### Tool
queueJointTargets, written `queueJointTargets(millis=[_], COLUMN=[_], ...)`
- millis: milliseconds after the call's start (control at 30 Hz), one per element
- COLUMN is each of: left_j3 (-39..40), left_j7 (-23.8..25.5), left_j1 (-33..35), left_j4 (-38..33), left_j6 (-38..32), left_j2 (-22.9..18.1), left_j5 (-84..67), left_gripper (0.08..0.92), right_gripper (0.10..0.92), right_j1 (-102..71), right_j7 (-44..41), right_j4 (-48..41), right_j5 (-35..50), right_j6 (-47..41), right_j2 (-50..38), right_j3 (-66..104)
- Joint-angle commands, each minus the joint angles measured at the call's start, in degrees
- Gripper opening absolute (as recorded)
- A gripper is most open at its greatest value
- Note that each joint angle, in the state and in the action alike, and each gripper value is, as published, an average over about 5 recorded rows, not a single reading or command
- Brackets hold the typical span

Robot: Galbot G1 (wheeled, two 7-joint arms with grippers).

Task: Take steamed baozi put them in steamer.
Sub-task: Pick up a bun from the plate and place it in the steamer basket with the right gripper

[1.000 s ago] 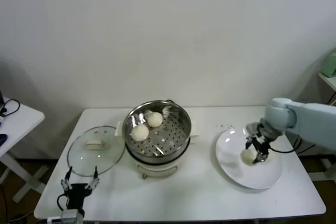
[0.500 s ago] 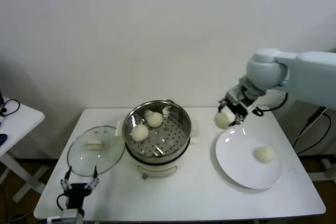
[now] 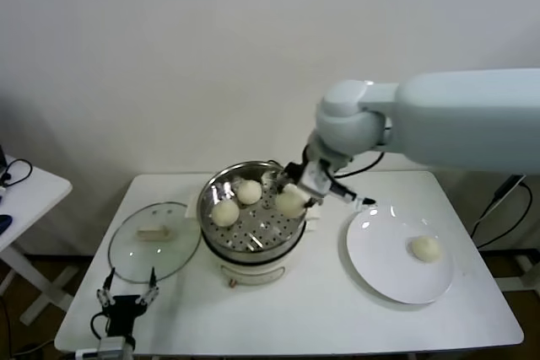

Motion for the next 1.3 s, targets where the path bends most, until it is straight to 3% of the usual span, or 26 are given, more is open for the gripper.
queueJointTargets(millis=[33, 333, 933, 1133, 1300], left_j3=[0.2, 0.1, -0.1, -0.1, -0.1], left_j7=[0.0, 0.0, 0.0, 0.0, 0.0], left_j1=[-0.1, -0.2, -0.4, -0.4, -0.2], left_j4=[0.2, 0.6, 0.8, 0.7, 0.5], left_j6=[0.0, 0.0, -0.1, -0.1, -0.1], left_j2=[-0.3, -0.4, -0.7, -0.7, -0.6], left_j5=[0.2, 0.4, 0.5, 0.4, 0.3], left_gripper=[0.823, 0.823, 0.823, 0.823, 0.823], right_gripper=[0.605, 0.592, 0.603, 0.741, 0.817], right_j1=[-11.3, -18.8, -21.5, -18.6, -10.8], right_j7=[3.5, 4.2, 3.3, 4.0, -1.0], right_j4=[-4.9, -12.4, -16.2, -15.8, -14.4], right_j5=[-15.6, -21.2, -18.3, -14.9, -3.8], right_j6=[8.0, 9.5, 10.1, 10.8, 11.4], right_j2=[9.0, 13.1, 14.5, 12.6, 7.1], right_j3=[2.5, 3.9, 4.3, 5.5, 4.9])
